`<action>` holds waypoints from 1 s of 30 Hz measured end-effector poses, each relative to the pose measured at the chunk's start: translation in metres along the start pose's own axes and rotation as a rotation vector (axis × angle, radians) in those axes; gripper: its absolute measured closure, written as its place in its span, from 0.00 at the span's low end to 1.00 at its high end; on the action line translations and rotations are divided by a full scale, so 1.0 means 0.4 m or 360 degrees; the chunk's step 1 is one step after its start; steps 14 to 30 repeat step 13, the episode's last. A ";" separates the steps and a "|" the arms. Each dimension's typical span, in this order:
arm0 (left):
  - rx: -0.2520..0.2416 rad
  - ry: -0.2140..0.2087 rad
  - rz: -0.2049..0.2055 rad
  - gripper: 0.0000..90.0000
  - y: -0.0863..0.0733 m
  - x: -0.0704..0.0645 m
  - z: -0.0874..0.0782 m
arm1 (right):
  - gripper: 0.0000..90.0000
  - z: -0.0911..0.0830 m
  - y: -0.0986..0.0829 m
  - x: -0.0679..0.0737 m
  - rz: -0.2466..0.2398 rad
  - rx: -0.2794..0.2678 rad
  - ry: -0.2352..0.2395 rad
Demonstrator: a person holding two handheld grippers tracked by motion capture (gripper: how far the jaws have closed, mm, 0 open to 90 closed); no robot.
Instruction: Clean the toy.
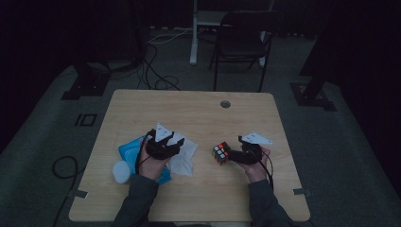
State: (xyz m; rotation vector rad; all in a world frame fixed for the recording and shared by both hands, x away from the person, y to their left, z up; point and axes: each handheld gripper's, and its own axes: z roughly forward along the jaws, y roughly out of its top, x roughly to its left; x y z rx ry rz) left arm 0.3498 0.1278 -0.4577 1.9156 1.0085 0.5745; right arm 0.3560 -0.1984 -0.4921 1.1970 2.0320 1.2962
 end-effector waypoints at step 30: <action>-0.0035 0.0023 -0.0043 0.54 -0.019 0.015 -0.035 | 0.32 -0.005 -0.010 -0.045 0.0076 0.0018 -0.0121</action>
